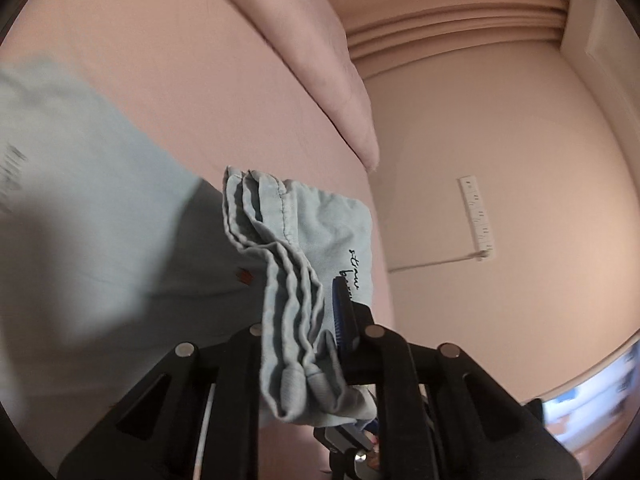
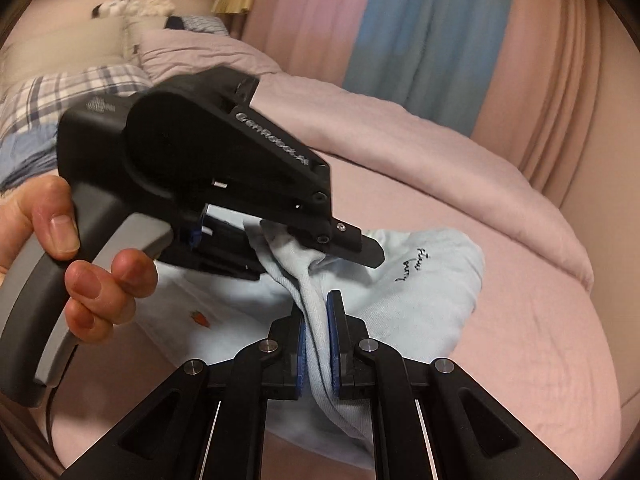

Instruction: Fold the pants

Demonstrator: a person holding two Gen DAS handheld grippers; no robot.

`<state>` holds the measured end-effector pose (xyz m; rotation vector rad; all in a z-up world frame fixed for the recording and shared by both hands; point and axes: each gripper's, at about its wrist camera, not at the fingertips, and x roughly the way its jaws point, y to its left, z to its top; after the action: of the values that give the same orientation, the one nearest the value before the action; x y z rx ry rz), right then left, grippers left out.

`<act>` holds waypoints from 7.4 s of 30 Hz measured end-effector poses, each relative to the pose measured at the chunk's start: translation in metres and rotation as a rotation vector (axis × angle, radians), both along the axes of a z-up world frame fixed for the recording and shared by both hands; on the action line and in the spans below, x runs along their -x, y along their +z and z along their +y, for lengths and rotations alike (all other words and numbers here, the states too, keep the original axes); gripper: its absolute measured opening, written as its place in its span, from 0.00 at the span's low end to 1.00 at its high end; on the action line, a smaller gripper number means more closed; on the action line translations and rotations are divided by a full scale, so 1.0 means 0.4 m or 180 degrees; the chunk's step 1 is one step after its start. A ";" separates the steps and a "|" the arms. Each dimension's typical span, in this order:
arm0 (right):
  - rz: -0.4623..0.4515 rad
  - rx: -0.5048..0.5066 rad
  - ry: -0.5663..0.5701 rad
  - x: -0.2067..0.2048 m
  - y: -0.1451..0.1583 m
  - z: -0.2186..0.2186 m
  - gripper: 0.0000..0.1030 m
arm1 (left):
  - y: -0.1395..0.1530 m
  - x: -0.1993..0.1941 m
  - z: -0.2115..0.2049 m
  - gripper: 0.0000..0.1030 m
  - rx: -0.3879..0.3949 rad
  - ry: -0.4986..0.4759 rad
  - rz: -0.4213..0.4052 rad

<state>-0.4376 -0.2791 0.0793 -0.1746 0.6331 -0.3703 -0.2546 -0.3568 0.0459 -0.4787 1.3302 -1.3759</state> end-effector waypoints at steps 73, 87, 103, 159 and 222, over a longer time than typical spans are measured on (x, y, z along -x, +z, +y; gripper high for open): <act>0.0636 -0.1365 -0.0005 -0.052 -0.017 -0.135 0.11 | -0.100 -0.035 0.326 0.02 -0.0866 0.0310 -0.0962; 0.0557 -0.1559 -0.0291 0.101 -0.069 -0.121 0.22 | -0.056 -0.053 0.363 0.19 -0.0847 0.0420 -0.0950; 0.0446 -0.1692 0.0214 -0.002 -0.060 -0.007 0.25 | -0.075 -0.146 0.799 0.70 -0.0850 0.1735 -0.0200; 0.1468 -0.2184 0.0423 -0.288 -0.152 0.132 0.17 | 0.014 -0.242 0.676 0.19 -0.1040 0.1755 -0.1384; -0.1168 -0.5763 0.0095 0.030 -0.256 -0.349 0.69 | 0.052 0.055 0.255 0.31 -0.1105 -0.0119 -0.2690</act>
<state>-0.4496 -0.4188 -0.0232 1.5730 0.4026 0.2946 -0.2765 -0.2550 0.0666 0.3462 0.8325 -1.1378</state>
